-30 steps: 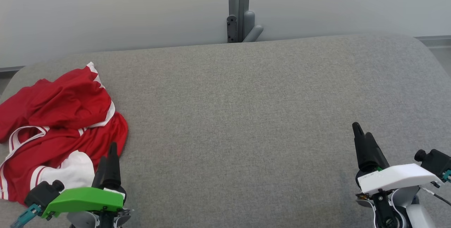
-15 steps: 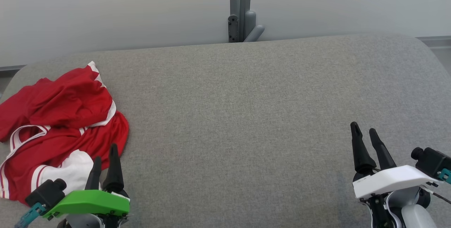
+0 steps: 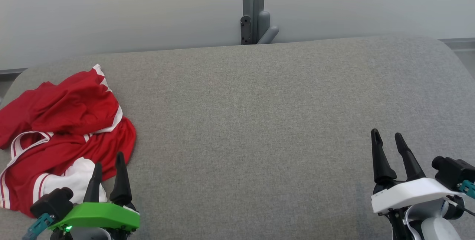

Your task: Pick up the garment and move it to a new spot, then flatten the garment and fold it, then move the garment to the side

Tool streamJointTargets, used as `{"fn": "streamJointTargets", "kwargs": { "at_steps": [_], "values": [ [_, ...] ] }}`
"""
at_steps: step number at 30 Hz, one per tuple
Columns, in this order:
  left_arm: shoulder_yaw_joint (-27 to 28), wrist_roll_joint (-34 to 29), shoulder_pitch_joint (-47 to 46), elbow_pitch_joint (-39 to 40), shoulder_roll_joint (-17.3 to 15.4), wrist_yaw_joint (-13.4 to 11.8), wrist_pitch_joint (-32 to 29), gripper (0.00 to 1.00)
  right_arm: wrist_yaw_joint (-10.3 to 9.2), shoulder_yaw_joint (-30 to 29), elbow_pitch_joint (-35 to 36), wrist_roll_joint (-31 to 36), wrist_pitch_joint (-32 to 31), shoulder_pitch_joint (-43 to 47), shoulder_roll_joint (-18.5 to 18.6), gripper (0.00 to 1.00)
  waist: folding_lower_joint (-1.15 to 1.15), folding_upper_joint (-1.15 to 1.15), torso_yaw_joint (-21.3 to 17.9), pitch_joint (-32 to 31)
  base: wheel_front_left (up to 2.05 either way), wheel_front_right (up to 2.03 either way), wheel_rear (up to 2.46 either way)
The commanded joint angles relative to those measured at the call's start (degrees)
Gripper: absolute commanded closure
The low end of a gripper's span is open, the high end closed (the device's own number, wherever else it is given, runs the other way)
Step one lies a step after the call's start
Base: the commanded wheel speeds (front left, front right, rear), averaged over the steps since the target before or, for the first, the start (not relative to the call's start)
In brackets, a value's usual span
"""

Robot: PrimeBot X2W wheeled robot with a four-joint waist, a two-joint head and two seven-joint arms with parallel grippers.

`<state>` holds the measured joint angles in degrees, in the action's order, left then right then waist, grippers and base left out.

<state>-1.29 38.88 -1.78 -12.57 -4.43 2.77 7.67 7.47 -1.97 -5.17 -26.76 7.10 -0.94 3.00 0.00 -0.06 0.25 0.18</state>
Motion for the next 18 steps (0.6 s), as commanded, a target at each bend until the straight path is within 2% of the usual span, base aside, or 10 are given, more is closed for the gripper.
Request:
{"fn": "streamJointTargets", "kwargs": {
  "at_steps": [1,18],
  "values": [
    [0.1,-1.4,0.0,0.6,-0.2,0.3,0.5,0.0,0.02,-0.3,0.9,1.7,0.5,0.1,0.3,0.0,0.0,0.03,0.0,0.0,0.0,0.0,0.0],
    [0.8,-12.4,1.1,0.2,0.3,1.4,2.9,0.0,0.02,-1.3,0.4,12.1,3.1,1.3,0.3,0.0,0.0,0.04,-0.1,0.1,0.0,0.0,0.0]
  ]
}}
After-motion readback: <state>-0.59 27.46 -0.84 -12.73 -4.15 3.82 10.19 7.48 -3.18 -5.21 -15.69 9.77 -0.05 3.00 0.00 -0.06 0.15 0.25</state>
